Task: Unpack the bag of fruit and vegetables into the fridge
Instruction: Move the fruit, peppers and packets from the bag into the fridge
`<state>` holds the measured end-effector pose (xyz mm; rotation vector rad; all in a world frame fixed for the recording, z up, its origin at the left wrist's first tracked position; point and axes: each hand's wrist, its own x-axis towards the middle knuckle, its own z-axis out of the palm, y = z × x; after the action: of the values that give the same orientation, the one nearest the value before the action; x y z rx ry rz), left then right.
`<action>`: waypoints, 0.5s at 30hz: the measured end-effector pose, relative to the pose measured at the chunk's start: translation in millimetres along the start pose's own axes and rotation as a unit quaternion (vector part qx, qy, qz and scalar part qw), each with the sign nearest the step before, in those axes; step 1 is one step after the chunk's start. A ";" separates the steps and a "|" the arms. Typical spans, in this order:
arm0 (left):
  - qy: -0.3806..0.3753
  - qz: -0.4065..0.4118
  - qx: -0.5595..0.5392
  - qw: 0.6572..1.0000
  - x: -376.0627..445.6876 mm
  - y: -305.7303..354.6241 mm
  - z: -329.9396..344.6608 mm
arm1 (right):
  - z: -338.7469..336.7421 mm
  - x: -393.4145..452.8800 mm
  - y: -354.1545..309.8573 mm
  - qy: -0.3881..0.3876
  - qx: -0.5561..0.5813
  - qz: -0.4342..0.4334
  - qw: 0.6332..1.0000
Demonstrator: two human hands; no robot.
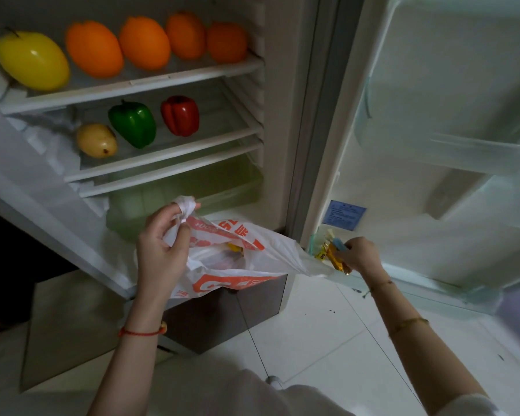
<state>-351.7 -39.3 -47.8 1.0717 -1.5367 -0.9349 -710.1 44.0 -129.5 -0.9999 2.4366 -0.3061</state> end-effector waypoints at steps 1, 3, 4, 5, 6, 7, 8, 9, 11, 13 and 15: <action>-0.002 0.000 -0.001 1.000 -0.8 0.6 0.1 | 5.2 2.8 -2.3 0.010 -0.004 -0.007 1.000; -0.003 0.002 -0.001 1.000 -2.2 3.1 -0.2 | 12.3 5.3 -8.4 0.015 0.013 -0.005 1.000; -0.003 0.003 -0.001 1.000 -3.0 4.7 -0.4 | 15.1 6.2 -10.6 0.013 0.027 0.004 1.000; -0.003 0.005 -0.003 1.000 -3.3 5.5 -0.8 | 17.5 6.8 -11.3 0.008 0.036 0.010 0.999; -0.006 0.007 -0.003 1.000 -3.4 4.9 -1.4 | 19.5 7.4 -11.8 0.001 0.039 0.011 0.999; -0.008 0.009 -0.001 1.000 -3.5 3.8 -2.4 | 21.4 7.9 -11.8 -0.009 0.035 0.007 0.999; -0.009 0.009 0.003 1.000 -3.5 2.6 -3.1 | 22.9 8.2 -11.5 -0.022 0.027 0.004 0.999; -0.008 0.009 0.004 1.000 -3.5 2.0 -3.6 | 24.5 9.6 -9.9 -0.029 0.023 0.001 0.999; -0.008 0.011 -0.002 1.000 -4.0 1.6 -4.2 | 23.1 8.7 -8.2 -0.026 0.026 -0.004 0.999; -0.008 0.010 -0.008 1.000 -4.6 1.9 -4.7 | 18.7 6.0 -7.6 0.000 0.005 -0.013 1.000; -0.011 0.009 -0.010 1.000 -4.3 -0.3 -5.9 | 13.1 2.7 -11.3 0.038 -0.033 -0.024 0.998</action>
<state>-345.4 -35.6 -48.1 1.0340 -1.5496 -0.9513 -698.3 33.8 -137.4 -1.0936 2.5076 -0.2868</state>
